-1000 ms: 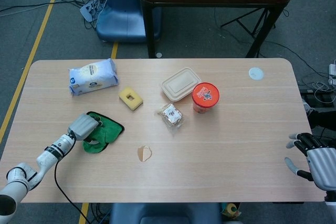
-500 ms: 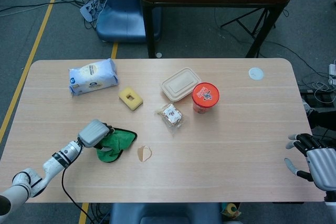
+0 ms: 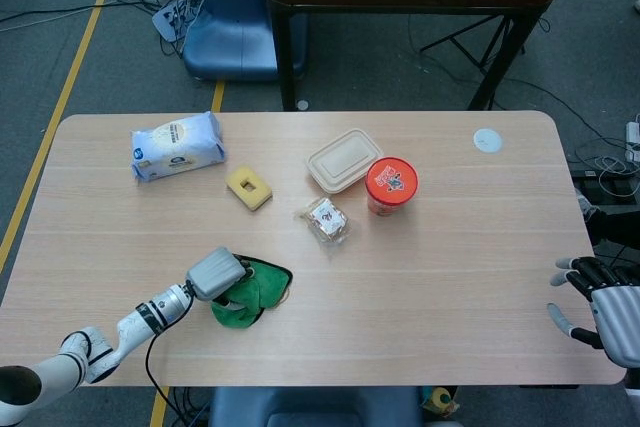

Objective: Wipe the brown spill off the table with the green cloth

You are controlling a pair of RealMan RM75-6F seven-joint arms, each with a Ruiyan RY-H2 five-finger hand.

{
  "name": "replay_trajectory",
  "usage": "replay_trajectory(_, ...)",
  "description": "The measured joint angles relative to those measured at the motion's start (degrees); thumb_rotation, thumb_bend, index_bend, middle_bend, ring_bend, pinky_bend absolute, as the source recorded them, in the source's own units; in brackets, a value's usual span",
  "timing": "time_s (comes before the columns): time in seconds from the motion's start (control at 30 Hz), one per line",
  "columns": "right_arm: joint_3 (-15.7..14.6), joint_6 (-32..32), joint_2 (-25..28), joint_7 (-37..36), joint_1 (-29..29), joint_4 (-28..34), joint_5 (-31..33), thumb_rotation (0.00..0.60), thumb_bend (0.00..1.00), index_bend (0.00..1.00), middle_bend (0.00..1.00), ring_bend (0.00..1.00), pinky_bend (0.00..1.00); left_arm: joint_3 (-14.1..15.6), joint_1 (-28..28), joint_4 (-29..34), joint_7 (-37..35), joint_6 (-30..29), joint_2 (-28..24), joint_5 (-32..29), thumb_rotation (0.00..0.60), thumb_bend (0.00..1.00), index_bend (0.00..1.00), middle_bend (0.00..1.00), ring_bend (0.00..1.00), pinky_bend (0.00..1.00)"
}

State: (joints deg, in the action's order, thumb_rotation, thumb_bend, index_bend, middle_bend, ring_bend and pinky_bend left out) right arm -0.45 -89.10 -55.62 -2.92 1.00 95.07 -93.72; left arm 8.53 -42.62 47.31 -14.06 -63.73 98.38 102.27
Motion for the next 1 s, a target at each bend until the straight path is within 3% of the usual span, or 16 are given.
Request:
replay_trajectory(0.63, 0.0, -0.3, -0.3, 0.0, -0.3, -0.1, -0.1, 0.6, 0.37, 0.44, 0.32, 0.24, 0.32, -0.2, -2.5, 5.3, 9.4, 1.2, 3.9, 1.5, 0.6, 0.17, 0.56, 0.57, 0.59, 0.95)
replay_trajectory(1.0, 0.0, -0.7, -0.3, -0.4, -0.5, -0.2, -0.4, 0.6, 0.37, 0.44, 0.32, 0.24, 0.32, -1.2, -1.0, 2.0, 12.1, 1.6, 0.0, -1.8, 0.6, 0.17, 0.56, 0.57, 0.59, 0.95)
